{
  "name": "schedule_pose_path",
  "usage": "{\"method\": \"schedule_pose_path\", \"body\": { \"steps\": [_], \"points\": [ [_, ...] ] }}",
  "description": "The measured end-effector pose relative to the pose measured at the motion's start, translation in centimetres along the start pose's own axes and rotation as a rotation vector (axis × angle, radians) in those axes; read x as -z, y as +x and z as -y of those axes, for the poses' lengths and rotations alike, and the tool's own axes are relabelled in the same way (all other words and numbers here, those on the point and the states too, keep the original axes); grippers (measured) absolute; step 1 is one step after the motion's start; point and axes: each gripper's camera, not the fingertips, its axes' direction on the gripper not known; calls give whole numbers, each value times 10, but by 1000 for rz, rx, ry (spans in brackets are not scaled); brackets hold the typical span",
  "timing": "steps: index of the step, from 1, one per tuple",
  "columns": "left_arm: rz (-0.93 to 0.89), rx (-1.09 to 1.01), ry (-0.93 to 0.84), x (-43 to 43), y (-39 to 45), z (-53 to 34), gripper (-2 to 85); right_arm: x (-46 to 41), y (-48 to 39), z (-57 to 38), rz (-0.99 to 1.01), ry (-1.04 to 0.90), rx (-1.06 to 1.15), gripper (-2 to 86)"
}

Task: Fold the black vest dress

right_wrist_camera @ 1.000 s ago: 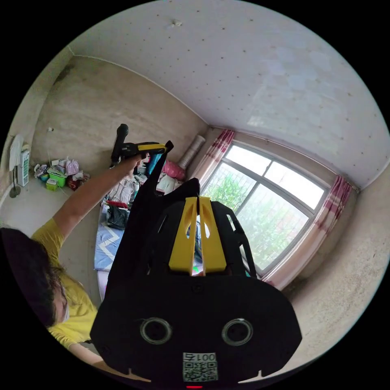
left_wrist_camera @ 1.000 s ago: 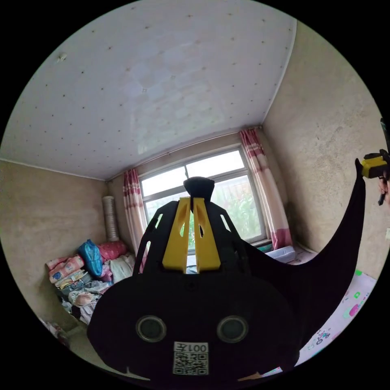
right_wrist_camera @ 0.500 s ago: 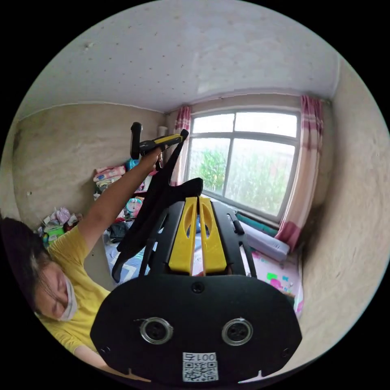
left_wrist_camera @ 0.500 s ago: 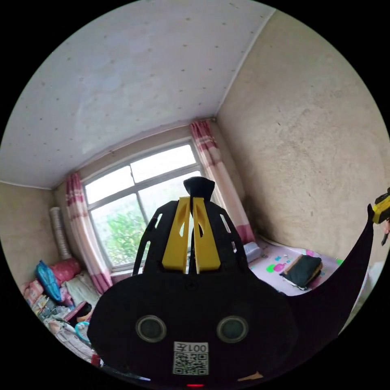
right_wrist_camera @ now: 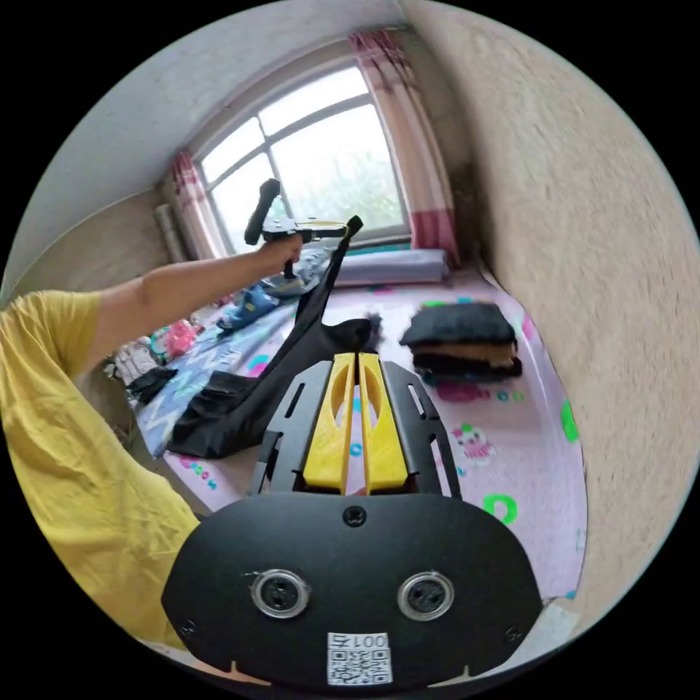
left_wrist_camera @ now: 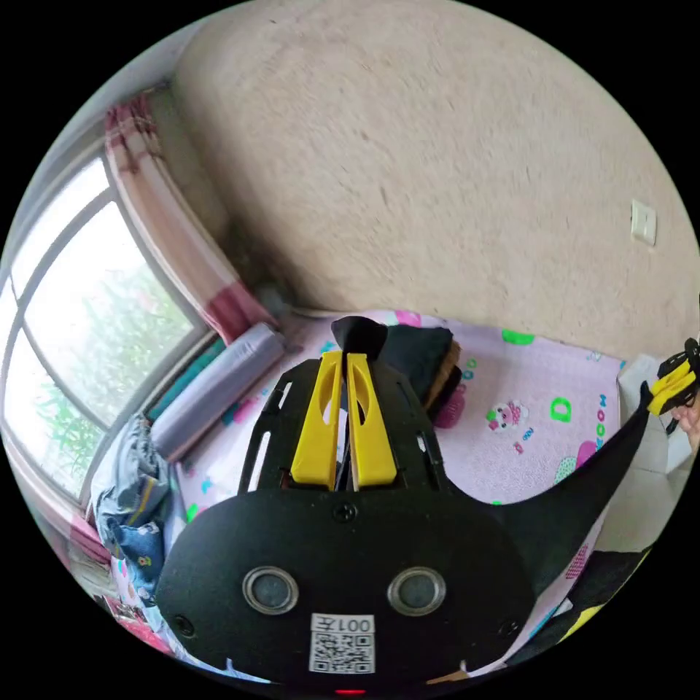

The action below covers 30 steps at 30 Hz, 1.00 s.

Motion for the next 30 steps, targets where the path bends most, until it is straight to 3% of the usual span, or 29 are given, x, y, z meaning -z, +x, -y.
{"method": "schedule_pose_path", "body": {
  "steps": [2,8,15,24,28,30],
  "points": [
    [-61,-40,-101,-94,49,2,-14,-19,62,-39,2,-42,-111,3],
    [-207,-159,-241,-244,135,29,-15,-39,204,-130,-138,-213,-283,4],
    [-323,-293,-288,-327,183,76,-15,-13,311,-179,-254,-228,-428,4],
    [-381,-329,-414,-403,199,117,-9,-24,392,-197,-325,-281,-422,6],
    [-433,-264,-566,-441,186,124,56,-26,419,-212,-267,-277,-493,5],
    [-434,-234,-541,-446,176,131,81,-18,435,-222,-220,-225,-545,5]
  ]
}}
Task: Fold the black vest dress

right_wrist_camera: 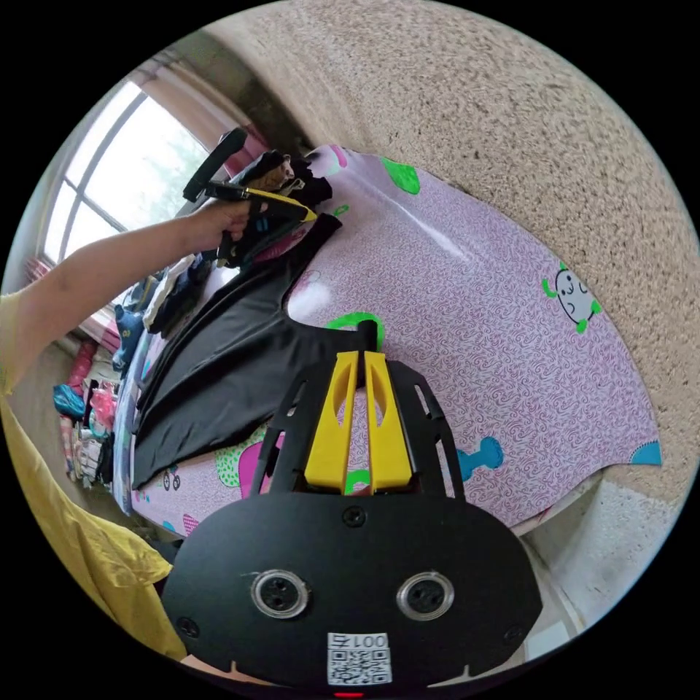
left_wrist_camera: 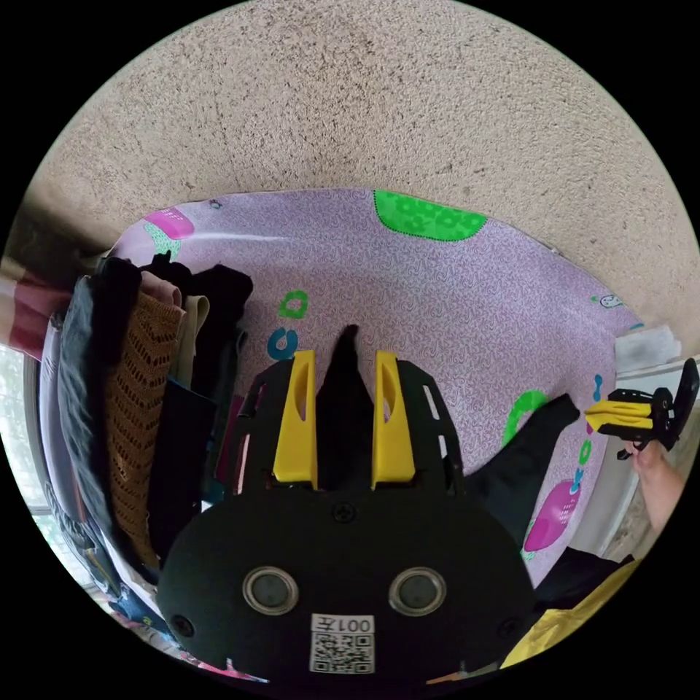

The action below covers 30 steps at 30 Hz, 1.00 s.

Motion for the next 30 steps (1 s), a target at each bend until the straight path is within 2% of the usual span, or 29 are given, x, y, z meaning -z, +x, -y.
{"method": "schedule_pose_path", "body": {
  "steps": [3,6,10,12,15,18,20,26,30],
  "points": [
    [-7,21,42,11,-16,5,75,10,16,-1,-9,42,-15,5],
    [-32,63,175,46,-33,-17,35,30,9,-2,-47,116,67,5],
    [-186,144,285,95,-39,-129,10,32,-16,-4,-35,82,200,6],
    [-205,207,261,108,-32,-197,5,21,-37,-9,-1,12,299,6],
    [-143,337,62,122,-7,-312,-1,3,-66,-17,42,-77,420,5],
    [-47,518,-114,154,16,-414,-7,-21,-94,-22,98,-168,527,5],
    [2,712,-216,181,25,-482,-10,-35,-112,-24,147,-215,584,5],
    [99,1197,-290,232,26,-625,-12,-75,-182,-35,243,-327,792,6],
    [176,1385,-240,257,23,-694,-12,-101,-224,-52,257,-402,882,6]
  ]
}}
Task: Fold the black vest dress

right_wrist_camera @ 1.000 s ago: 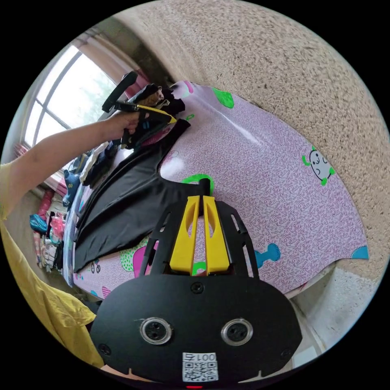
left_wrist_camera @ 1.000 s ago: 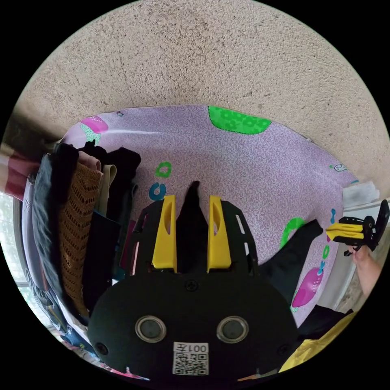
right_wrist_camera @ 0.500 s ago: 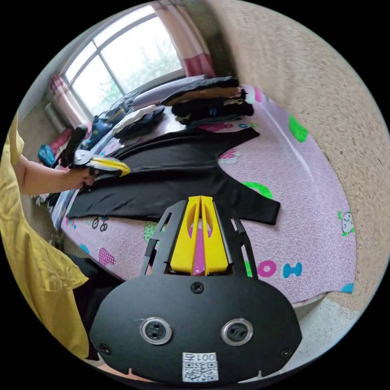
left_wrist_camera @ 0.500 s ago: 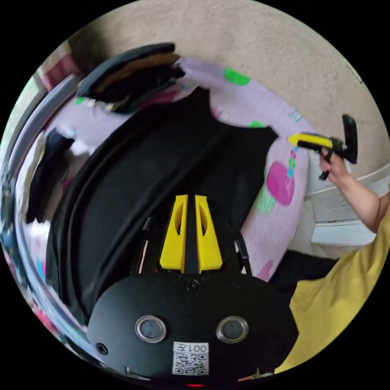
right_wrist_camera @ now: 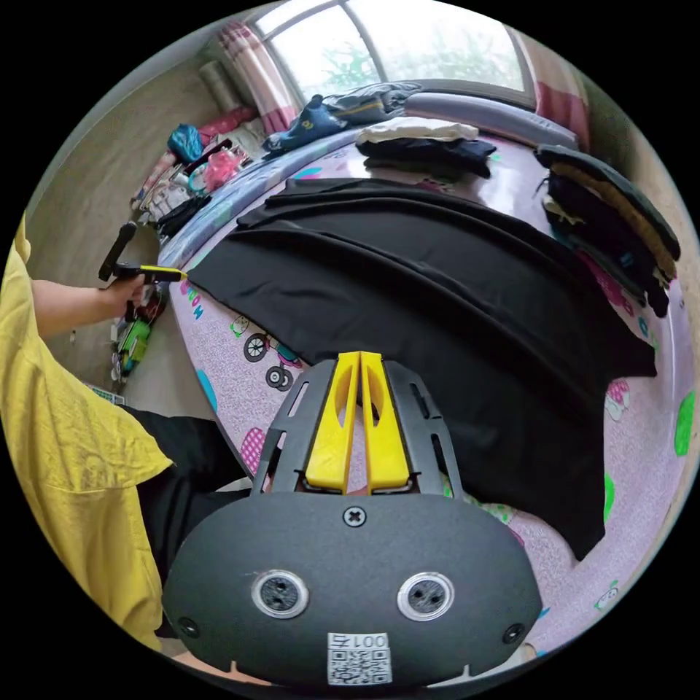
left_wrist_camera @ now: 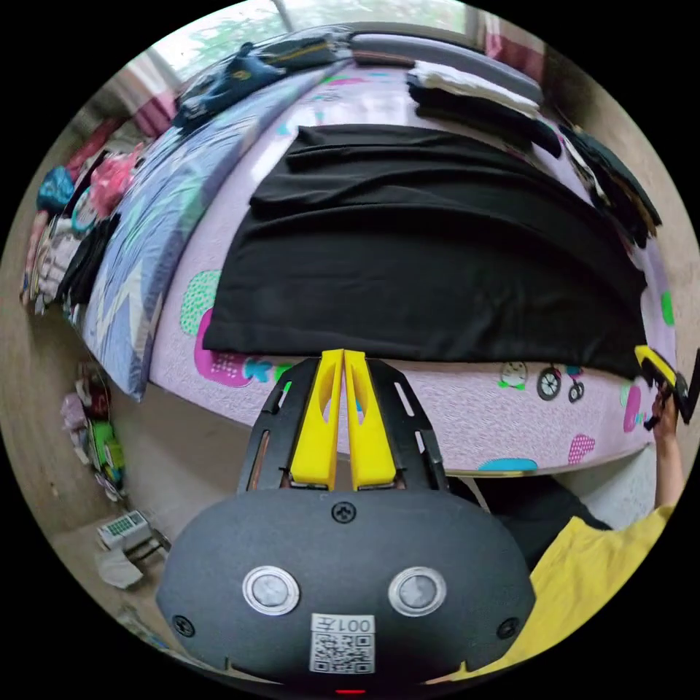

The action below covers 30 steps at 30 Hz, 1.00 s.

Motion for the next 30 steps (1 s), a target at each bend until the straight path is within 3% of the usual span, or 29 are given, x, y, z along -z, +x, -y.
{"method": "schedule_pose_path", "body": {
  "steps": [4,10,13,14,16,18,21,30],
  "points": [
    [-15,109,94,10,-66,-20,-12,-30,-19,16,10,-67,26,5],
    [-7,81,132,11,-130,-30,-6,-57,-43,35,-13,-117,81,5],
    [-184,226,72,1,-181,-39,22,-67,-61,42,46,-113,150,6],
    [-288,333,75,-3,-206,-47,23,-72,-62,45,158,-107,117,6],
    [-433,479,103,-10,-238,-57,25,-81,-53,42,349,-64,-29,7],
    [-522,572,123,-18,-260,-64,27,-95,-27,21,525,10,-324,9],
    [-630,660,134,-31,-283,-71,25,-105,5,-18,610,110,-613,16],
    [-828,872,235,-43,-315,-105,13,-121,61,-83,683,303,-1073,66]
  ]
}}
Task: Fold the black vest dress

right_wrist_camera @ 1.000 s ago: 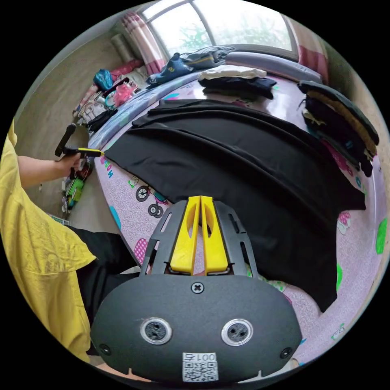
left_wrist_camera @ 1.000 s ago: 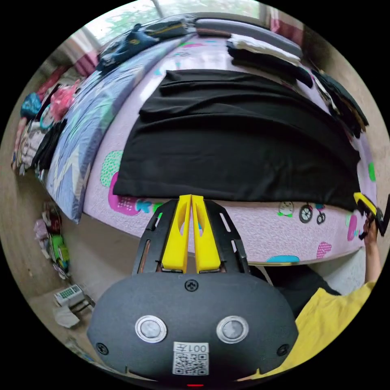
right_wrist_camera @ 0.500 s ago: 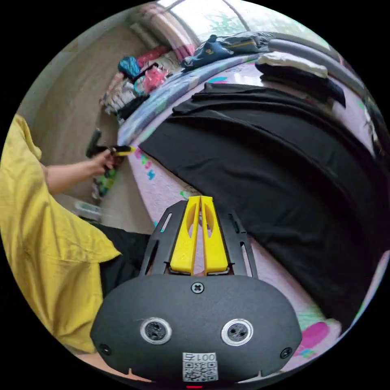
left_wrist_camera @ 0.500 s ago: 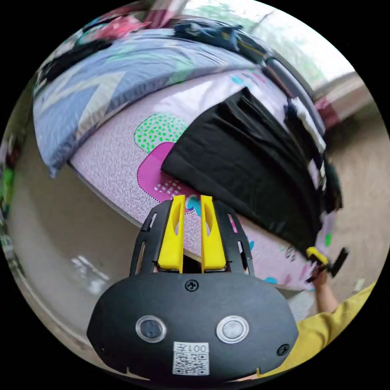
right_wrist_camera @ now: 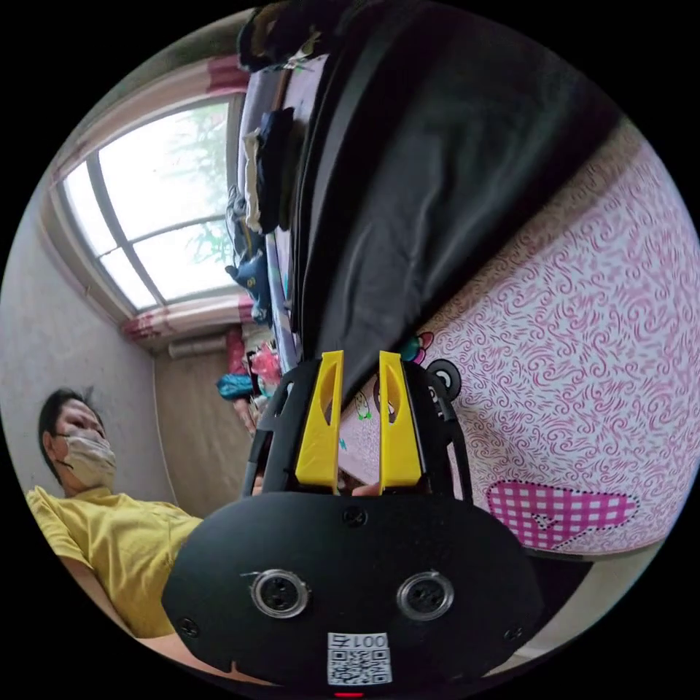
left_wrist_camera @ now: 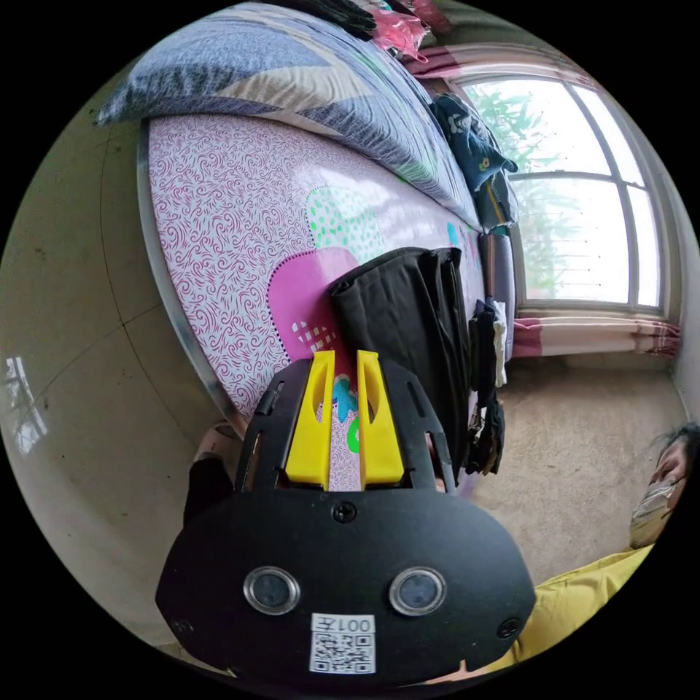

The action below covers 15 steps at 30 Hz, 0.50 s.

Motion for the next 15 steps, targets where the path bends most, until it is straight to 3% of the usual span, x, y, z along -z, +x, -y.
{"method": "schedule_pose_path", "body": {
  "steps": [9,15],
  "points": [
    [-38,74,-2,24,-9,4,18,11,35,-25,65,70,-153,70],
    [-54,103,9,32,-10,13,23,11,43,-21,95,132,-138,47]
  ]
}}
